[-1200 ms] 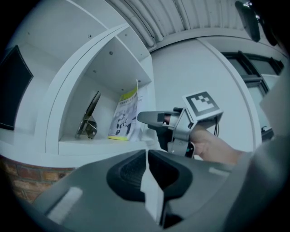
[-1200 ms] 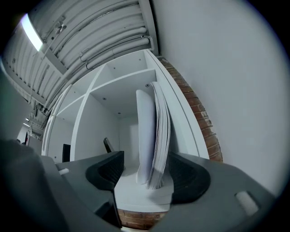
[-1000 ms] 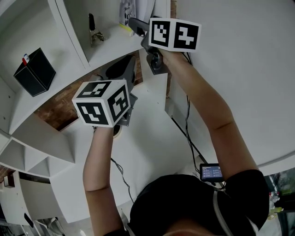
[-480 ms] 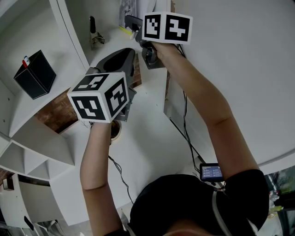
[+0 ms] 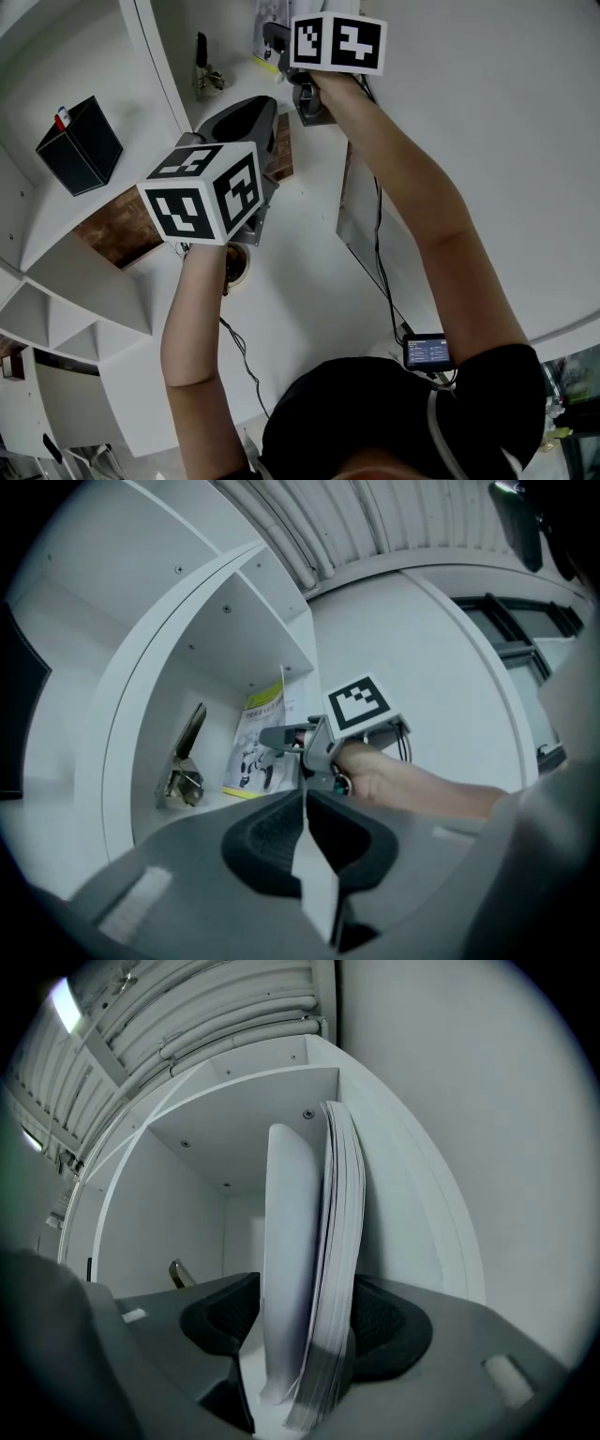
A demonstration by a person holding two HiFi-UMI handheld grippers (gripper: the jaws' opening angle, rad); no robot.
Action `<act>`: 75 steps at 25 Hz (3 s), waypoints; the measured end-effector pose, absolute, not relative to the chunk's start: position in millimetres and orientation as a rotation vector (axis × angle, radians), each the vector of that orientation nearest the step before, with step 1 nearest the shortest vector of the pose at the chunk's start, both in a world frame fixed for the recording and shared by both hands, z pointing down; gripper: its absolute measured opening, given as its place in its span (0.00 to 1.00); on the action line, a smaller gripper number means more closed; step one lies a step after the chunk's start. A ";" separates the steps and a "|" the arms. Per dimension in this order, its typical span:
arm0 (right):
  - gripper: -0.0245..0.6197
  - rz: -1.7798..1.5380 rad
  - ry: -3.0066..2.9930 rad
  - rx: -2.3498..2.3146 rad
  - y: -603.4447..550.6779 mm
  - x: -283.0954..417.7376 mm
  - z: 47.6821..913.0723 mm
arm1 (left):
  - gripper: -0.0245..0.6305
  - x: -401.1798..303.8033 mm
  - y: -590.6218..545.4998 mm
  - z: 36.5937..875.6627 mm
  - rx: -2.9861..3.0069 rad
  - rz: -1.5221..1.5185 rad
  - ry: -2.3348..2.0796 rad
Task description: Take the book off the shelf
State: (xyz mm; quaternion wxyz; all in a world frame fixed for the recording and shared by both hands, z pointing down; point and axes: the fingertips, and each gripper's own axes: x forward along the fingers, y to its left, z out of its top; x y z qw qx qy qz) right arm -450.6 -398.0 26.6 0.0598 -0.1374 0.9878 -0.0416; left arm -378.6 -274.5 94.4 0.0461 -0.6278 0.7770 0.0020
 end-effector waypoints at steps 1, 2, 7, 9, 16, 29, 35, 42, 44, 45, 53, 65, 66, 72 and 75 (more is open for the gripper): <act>0.46 -0.123 2.989 -0.421 -398.8 -452.7 24.6 | 0.05 -379.8 -274.4 94.0 -1.914 0.005 2.376; 0.45 -0.122 2.986 -0.429 -399.9 -454.9 22.6 | 0.05 -381.2 -274.3 94.1 -1.910 0.001 2.380; 0.38 -0.055 2.988 -0.498 -405.5 -465.8 16.8 | 0.05 -389.7 -272.4 94.6 -1.894 -0.005 2.398; 0.37 -0.021 2.985 -0.535 -408.0 -468.6 16.1 | 0.05 -393.2 -271.3 91.7 -1.876 -0.003 2.403; 0.18 0.099 2.932 -0.630 -416.4 -471.5 12.5 | 0.05 -404.1 -269.8 79.6 -1.825 0.031 2.413; 0.14 -0.059 2.877 -0.553 -420.0 -469.5 11.9 | 0.05 -409.4 -280.0 73.0 -1.821 0.020 2.398; 0.14 -0.089 2.873 -0.477 -409.5 -461.1 11.3 | 0.05 -412.1 -276.4 72.9 -1.828 0.063 2.402; 0.14 -0.113 2.870 -0.381 -393.4 -447.2 10.8 | 0.05 -411.3 -268.9 69.8 -1.751 0.042 2.406; 0.14 -0.119 2.866 -0.353 -388.7 -443.1 10.5 | 0.05 -411.4 -268.5 71.2 -1.753 0.047 2.407; 0.14 -0.121 2.863 -0.338 -386.1 -440.8 10.2 | 0.05 -410.8 -268.5 71.9 -1.754 0.052 2.405; 0.14 -0.105 2.822 -0.248 -366.2 -412.2 8.8 | 0.05 -396.5 -271.6 77.2 -1.782 0.070 2.385; 0.14 -0.084 2.782 -0.225 -352.1 -370.1 11.3 | 0.05 -375.8 -266.4 78.6 -1.771 0.052 2.373; 0.14 -0.077 2.784 -0.226 -350.4 -368.5 11.3 | 0.05 -374.2 -265.7 77.3 -1.766 0.054 2.370; 0.14 -0.019 2.773 -0.239 -343.4 -358.4 12.3 | 0.05 -368.5 -263.0 67.1 -1.742 0.067 2.357; 0.14 -0.006 2.768 -0.240 -341.9 -355.6 13.2 | 0.05 -367.9 -265.4 57.5 -1.722 0.056 2.356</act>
